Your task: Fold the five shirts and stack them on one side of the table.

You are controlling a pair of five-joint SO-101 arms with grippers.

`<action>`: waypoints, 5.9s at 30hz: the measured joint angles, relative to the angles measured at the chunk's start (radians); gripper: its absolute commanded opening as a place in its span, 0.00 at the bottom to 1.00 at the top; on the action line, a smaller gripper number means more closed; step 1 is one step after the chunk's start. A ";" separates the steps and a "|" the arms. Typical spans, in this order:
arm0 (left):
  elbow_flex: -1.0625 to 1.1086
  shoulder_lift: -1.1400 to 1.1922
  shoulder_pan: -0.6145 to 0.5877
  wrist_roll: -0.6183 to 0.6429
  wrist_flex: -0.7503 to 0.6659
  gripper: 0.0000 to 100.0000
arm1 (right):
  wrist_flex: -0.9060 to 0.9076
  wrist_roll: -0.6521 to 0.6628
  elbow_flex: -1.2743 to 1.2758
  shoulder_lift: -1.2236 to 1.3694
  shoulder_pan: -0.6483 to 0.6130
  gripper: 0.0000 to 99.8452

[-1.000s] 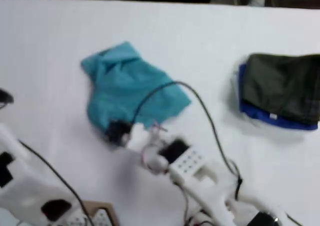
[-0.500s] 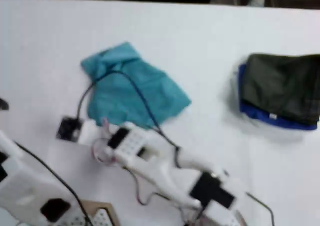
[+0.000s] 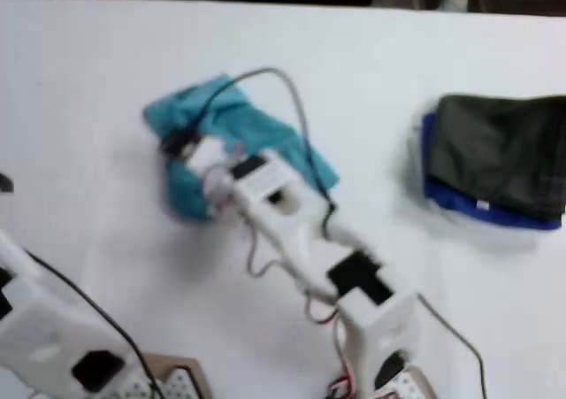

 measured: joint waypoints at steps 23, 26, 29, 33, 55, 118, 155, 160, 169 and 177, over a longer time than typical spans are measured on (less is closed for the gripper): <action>0.003 0.002 0.299 0.000 -0.005 0.35 | 0.077 0.137 0.015 -0.201 0.345 0.31; 0.003 0.002 0.313 0.000 -0.005 0.35 | 0.103 0.137 -0.011 -0.196 0.361 0.38; 0.003 0.002 0.315 0.000 -0.005 0.35 | 0.189 0.106 -0.098 -0.196 0.384 0.38; 0.003 0.002 0.315 0.000 -0.005 0.35 | 0.310 0.038 -0.218 -0.196 0.396 0.38; 0.003 0.002 0.315 0.000 -0.006 0.35 | 0.374 0.344 -0.172 -0.028 0.278 0.38; 0.210 0.005 0.588 -0.043 0.052 0.35 | 0.723 0.176 -0.654 -0.359 0.689 0.35; 0.199 0.005 -0.150 -0.109 -0.138 0.35 | 0.098 -0.077 0.002 -0.176 -0.218 0.35; 0.199 0.005 -0.229 -0.117 -0.138 0.35 | 0.028 -0.117 -0.040 0.015 -0.207 0.35; 0.199 0.005 -0.255 -0.117 -0.138 0.35 | 0.132 -0.132 -0.339 0.264 -0.121 0.03; 0.199 0.005 -0.160 -0.117 -0.138 0.35 | 0.298 -0.135 -0.545 0.327 0.052 0.02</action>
